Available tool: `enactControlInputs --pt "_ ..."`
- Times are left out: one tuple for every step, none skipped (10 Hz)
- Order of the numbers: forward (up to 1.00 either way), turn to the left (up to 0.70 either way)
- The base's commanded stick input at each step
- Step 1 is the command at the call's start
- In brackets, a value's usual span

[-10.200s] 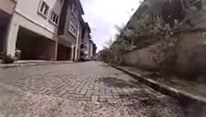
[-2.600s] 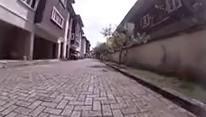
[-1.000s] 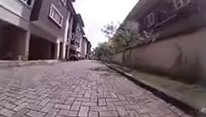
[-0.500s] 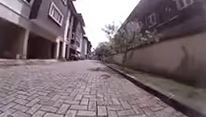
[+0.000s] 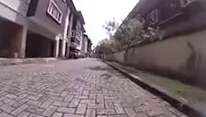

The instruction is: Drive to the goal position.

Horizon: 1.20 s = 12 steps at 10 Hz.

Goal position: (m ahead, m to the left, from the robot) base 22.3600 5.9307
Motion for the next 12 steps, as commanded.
enactControlInputs --pt "0.50 0.00" --pt "0.50 0.00" --pt "0.50 0.00" --pt "0.50 0.00" --pt "0.50 0.00" --pt "0.50 0.00" --pt "0.50 0.00" --pt "0.50 0.00" --pt "0.50 0.00" --pt "0.50 0.00" --pt "0.50 0.00" --pt "0.50 0.00"
